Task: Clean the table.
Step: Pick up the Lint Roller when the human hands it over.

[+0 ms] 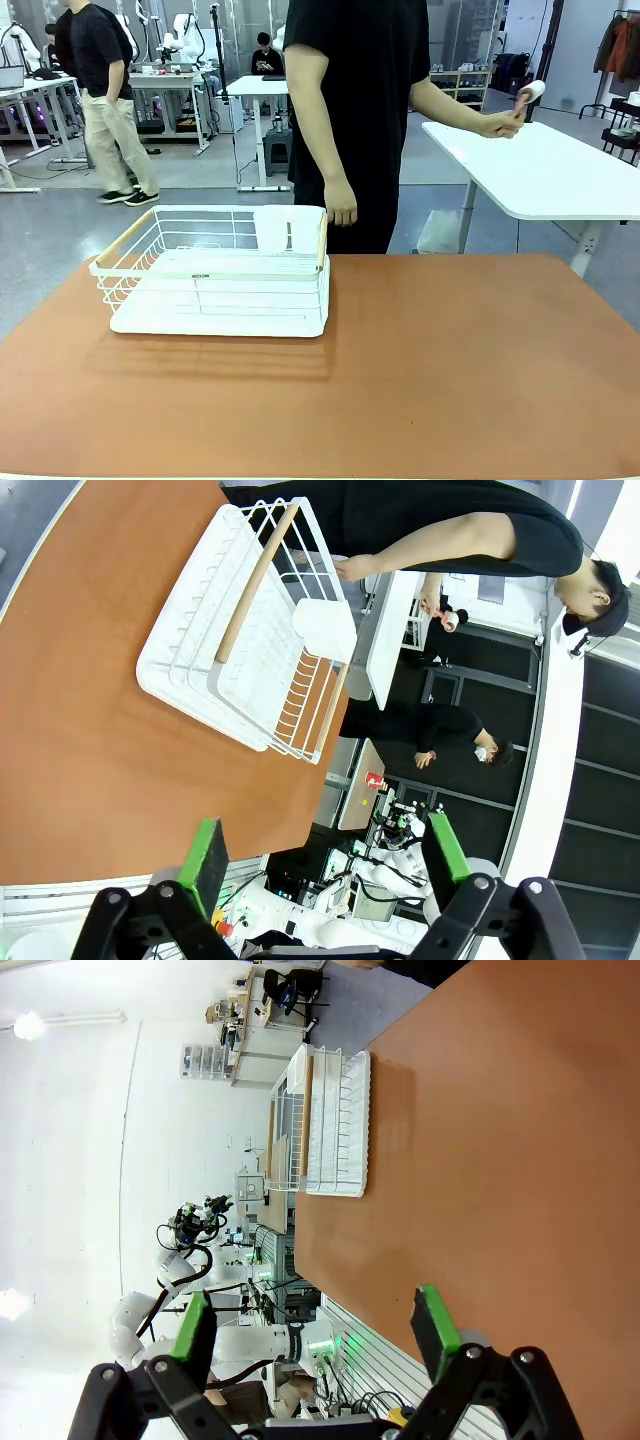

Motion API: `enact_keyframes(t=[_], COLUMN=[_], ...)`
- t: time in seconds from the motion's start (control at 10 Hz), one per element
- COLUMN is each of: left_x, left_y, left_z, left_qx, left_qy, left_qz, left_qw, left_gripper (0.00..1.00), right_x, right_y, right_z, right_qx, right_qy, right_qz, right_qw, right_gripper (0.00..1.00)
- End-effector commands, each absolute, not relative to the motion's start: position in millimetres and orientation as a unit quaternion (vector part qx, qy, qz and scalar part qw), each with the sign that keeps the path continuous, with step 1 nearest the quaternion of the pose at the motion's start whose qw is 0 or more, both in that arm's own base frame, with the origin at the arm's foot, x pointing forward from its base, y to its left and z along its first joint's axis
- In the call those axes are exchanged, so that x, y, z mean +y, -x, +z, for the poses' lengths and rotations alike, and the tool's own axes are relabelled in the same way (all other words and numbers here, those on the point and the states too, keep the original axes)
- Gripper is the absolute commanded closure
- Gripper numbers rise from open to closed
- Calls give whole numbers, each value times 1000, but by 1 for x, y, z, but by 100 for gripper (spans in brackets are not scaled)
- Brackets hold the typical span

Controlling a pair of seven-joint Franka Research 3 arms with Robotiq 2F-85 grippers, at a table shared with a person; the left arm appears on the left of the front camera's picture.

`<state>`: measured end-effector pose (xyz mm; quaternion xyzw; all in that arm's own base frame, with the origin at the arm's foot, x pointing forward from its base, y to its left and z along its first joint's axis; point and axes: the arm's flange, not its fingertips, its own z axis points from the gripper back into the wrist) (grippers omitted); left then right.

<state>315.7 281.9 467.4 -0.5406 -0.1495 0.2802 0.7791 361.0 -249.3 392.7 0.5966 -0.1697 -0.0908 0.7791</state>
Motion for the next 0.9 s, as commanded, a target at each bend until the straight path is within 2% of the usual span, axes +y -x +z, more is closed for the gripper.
enact_keyframes(t=[0.0,0.8], left_x=[283,283], left_y=[-313,-313], left_z=[471,471], left_qx=[-149,-149], left_qy=[546,546], left_qz=[281,281], left_qw=[775,775], left_gripper=[0,0], right_x=[-248,-248], right_y=[-360,-360], right_z=[394,394], right_qx=[-172,-172], right_qy=[-599,-599], right_qz=[-89,-89], right_qw=[777,777], right_gripper=[0,0])
